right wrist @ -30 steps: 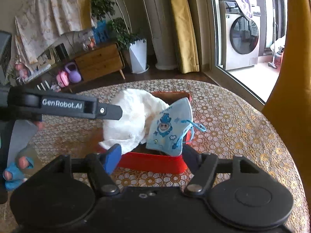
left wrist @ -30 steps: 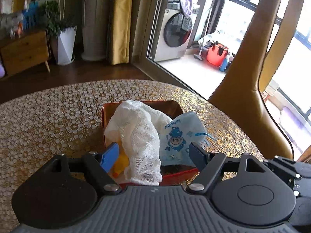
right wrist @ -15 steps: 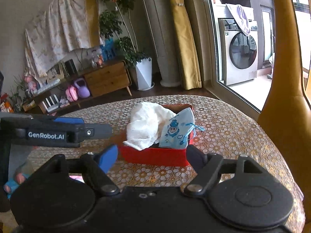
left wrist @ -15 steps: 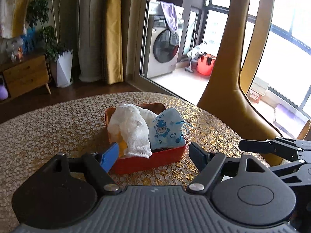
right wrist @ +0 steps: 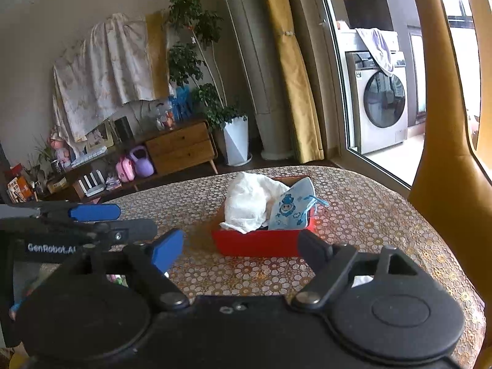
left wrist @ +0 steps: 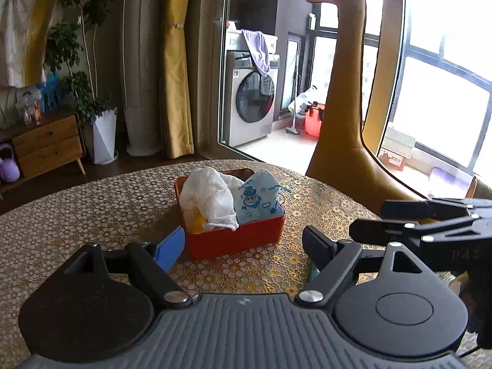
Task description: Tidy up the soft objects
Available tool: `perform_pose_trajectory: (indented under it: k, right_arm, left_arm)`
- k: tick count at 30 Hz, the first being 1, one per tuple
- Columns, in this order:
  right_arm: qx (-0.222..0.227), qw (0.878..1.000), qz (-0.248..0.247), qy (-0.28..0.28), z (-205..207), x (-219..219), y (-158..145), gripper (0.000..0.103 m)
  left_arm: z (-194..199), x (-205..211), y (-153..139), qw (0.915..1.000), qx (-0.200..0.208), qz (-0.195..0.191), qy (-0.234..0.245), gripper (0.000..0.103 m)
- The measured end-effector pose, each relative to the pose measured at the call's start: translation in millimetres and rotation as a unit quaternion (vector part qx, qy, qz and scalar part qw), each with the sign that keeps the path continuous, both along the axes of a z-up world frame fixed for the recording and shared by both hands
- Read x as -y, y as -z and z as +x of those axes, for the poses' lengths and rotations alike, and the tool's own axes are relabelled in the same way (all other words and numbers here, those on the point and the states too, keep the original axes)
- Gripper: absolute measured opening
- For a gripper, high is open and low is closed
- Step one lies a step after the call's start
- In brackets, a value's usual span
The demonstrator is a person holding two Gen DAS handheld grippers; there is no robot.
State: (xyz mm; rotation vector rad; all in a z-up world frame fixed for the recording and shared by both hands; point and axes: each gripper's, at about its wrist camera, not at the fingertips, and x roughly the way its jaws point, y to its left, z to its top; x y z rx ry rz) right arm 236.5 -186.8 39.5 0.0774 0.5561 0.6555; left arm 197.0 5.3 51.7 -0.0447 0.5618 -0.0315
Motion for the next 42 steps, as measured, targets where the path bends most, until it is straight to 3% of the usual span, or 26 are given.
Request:
perform_pose_trajectory:
  k: [5, 10, 14, 21, 42]
  right_arm:
    - [0.017, 1.000, 0.003, -0.007, -15.1, -0.9, 2.4, 0.089]
    - [0.033, 0.999, 0.004, -0.009, -30.4, -4.2, 3.2, 0.095]
    - [0.048, 0.999, 0.002, -0.010, -37.3, -6.3, 2.2, 0.099]
    - [0.063, 0.998, 0.005, -0.003, -45.0, -7.0, 2.5, 0.102]
    - [0.058, 0.998, 0.011, 0.016, -50.0, -3.2, 4.9, 0.102]
  left_arm:
    - [-17.5, 0.7, 4.2, 0.9999, 0.010, 0.012, -0.001, 0.088]
    - [-30.1, -2.9, 7.7, 0.9998, 0.013, -0.009, -0.013, 0.090]
    - [-40.4, -5.3, 8.9, 0.9992, 0.028, -0.022, -0.020, 0.101]
    - [-54.6, 0.7, 7.4, 0.9980, 0.051, 0.000, -0.038, 0.101]
    - [-67.3, -1.1, 4.4, 0.9972, 0.062, -0.014, -0.038, 0.101]
